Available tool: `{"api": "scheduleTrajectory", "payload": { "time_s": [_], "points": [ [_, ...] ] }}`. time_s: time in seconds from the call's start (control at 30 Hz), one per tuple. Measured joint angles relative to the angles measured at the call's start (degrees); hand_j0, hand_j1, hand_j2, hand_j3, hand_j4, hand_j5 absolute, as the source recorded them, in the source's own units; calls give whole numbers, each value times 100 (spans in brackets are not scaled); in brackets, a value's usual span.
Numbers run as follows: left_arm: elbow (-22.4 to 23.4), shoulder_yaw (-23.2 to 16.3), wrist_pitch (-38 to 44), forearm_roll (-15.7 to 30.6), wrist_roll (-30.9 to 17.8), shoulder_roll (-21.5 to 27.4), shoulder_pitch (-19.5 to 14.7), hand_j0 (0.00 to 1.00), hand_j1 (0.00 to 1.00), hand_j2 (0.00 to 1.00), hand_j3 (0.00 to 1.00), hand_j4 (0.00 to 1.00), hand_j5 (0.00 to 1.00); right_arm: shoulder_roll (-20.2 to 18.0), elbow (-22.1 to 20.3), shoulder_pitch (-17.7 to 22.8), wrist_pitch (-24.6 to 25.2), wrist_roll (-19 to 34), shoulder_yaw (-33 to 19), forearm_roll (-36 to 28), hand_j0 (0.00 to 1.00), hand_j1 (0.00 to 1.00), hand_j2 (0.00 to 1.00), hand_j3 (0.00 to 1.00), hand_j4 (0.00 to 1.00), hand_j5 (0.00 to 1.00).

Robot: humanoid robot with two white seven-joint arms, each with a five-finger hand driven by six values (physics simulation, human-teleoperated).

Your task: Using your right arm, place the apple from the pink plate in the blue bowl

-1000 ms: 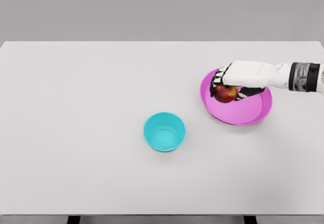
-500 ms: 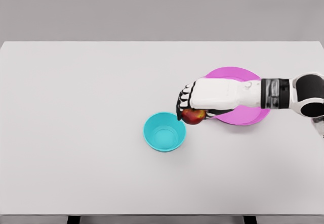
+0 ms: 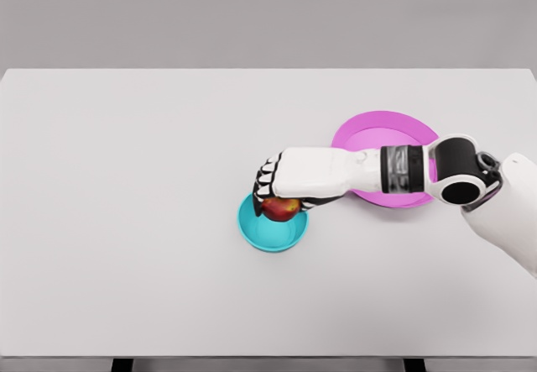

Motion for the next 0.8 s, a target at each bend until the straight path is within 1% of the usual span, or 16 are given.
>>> {"api": "scheduleTrajectory", "payload": {
  "time_s": [0.07,0.1,0.13,0.43,0.5,0.57,0.7,0.77,0.8],
  "points": [
    [0,0,0,0,-1,0,0,100,100,100,100,100,100,26,27,0,0,0,19,53,58,58,58,58,58,58],
    [0,0,0,0,-2,0,0,100,100,100,100,100,100,33,37,-9,0,0,26,70,75,75,75,75,75,75],
    [0,0,0,0,-1,0,0,100,100,100,100,100,100,37,43,0,0,0,30,82,100,100,100,100,100,100],
    [0,0,0,0,1,0,0,100,100,100,100,100,100,31,39,-70,2,0,9,107,100,100,100,100,100,100],
    [0,0,0,0,-1,0,0,100,100,100,100,100,100,1,7,-27,-2,0,-103,98,100,100,100,100,100,100],
    [0,0,0,0,0,0,0,100,100,100,100,100,100,-65,-68,26,-2,1,-491,83,100,100,100,100,100,100],
    [0,0,0,0,1,0,0,100,100,100,100,100,100,-428,-179,158,0,0,-1352,41,100,100,100,100,100,100],
    [-1,0,0,0,0,0,0,100,100,100,100,100,100,-635,-146,527,-4,1,-1798,33,100,100,100,100,100,100],
    [-1,-2,0,0,0,0,0,100,100,100,100,100,100,-744,-85,624,-3,1,-2031,29,100,100,100,100,100,100]
  ]
}}
